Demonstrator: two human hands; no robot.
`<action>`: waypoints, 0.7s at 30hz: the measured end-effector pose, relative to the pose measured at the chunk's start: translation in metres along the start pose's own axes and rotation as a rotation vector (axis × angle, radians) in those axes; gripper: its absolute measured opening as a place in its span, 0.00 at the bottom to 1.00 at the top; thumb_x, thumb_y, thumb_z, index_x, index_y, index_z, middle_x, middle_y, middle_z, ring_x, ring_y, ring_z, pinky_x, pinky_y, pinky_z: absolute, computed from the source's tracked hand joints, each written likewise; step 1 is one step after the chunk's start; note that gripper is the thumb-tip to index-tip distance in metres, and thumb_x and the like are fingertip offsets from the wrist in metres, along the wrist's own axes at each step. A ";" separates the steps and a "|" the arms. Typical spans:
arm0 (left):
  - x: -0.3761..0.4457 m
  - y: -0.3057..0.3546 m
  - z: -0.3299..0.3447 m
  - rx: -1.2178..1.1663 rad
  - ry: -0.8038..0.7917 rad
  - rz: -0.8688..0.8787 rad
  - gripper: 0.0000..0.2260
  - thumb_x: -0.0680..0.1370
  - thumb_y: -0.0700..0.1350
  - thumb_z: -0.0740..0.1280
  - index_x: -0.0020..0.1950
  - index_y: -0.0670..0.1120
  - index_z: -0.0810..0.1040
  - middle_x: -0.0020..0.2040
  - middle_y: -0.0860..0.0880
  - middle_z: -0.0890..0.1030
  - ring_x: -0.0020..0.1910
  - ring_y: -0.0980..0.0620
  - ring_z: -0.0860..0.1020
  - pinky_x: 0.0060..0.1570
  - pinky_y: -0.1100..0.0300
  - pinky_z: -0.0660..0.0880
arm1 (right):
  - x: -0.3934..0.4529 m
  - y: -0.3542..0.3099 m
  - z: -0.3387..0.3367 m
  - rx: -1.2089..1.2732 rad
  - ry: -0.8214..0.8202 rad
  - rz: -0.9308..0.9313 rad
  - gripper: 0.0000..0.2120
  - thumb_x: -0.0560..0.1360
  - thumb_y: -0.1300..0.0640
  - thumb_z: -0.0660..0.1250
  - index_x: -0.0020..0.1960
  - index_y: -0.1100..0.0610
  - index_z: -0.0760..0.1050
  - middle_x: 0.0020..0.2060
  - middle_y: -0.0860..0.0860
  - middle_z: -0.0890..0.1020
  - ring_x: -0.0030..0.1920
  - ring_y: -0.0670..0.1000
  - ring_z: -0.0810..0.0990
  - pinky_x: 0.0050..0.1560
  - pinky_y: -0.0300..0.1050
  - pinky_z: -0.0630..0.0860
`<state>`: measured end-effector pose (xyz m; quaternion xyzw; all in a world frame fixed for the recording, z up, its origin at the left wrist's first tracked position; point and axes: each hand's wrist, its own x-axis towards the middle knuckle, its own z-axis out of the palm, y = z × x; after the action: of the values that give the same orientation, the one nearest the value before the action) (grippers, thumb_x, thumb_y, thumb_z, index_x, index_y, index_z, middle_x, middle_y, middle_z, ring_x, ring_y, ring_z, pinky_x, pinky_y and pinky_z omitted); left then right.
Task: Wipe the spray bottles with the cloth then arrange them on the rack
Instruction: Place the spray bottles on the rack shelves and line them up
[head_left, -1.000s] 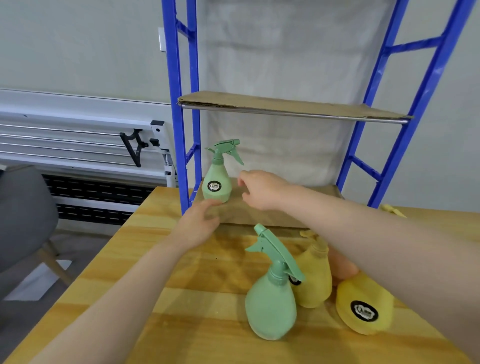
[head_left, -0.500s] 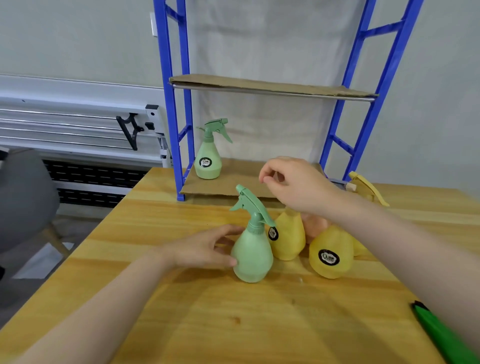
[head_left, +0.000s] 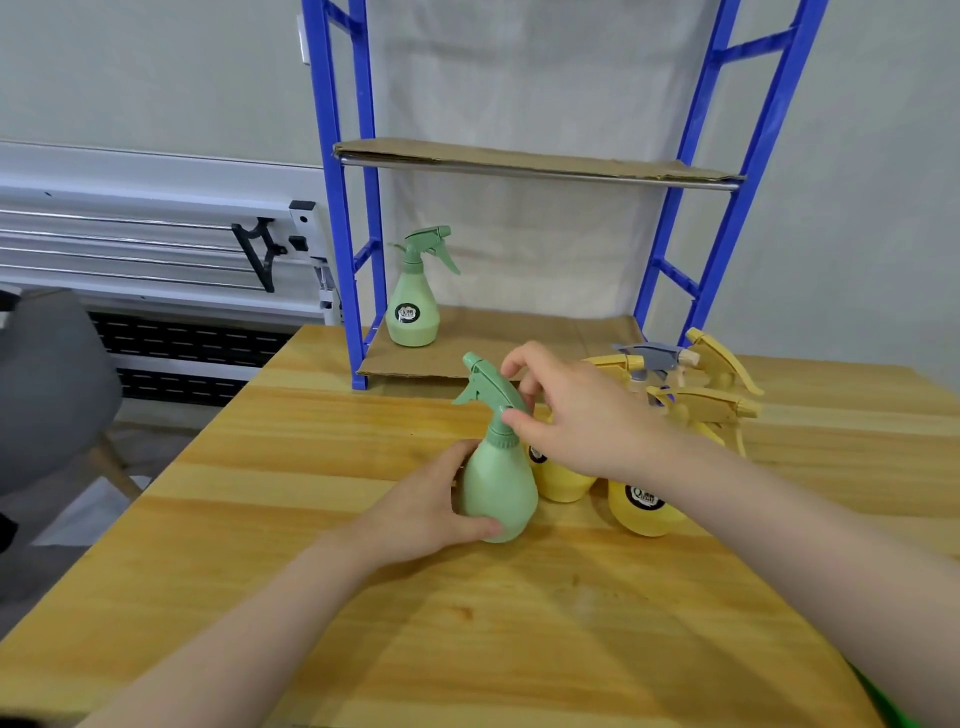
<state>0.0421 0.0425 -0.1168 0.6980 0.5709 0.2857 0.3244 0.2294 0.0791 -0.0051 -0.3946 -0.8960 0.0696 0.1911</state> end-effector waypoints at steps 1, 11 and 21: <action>0.001 0.000 0.001 0.007 0.012 0.000 0.38 0.68 0.55 0.77 0.72 0.61 0.60 0.61 0.63 0.73 0.58 0.62 0.74 0.56 0.66 0.72 | 0.001 0.000 0.000 -0.005 -0.006 -0.002 0.15 0.78 0.48 0.65 0.62 0.47 0.65 0.45 0.42 0.79 0.37 0.40 0.72 0.32 0.37 0.63; 0.022 -0.002 -0.016 -0.012 0.182 0.010 0.40 0.61 0.60 0.77 0.68 0.62 0.63 0.61 0.62 0.75 0.53 0.57 0.77 0.53 0.54 0.77 | 0.036 -0.004 -0.024 -0.057 -0.006 -0.092 0.15 0.78 0.53 0.64 0.63 0.51 0.67 0.45 0.45 0.79 0.45 0.48 0.77 0.44 0.47 0.73; 0.101 0.030 -0.061 -0.026 0.273 0.090 0.34 0.67 0.51 0.78 0.69 0.52 0.66 0.59 0.58 0.76 0.56 0.59 0.76 0.54 0.60 0.75 | 0.119 0.020 -0.067 -0.156 0.084 -0.065 0.14 0.77 0.57 0.65 0.62 0.53 0.70 0.44 0.48 0.82 0.45 0.51 0.76 0.42 0.46 0.70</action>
<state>0.0323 0.1453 -0.0522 0.6733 0.5739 0.3998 0.2395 0.1967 0.1786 0.0853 -0.3818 -0.9021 -0.0232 0.1996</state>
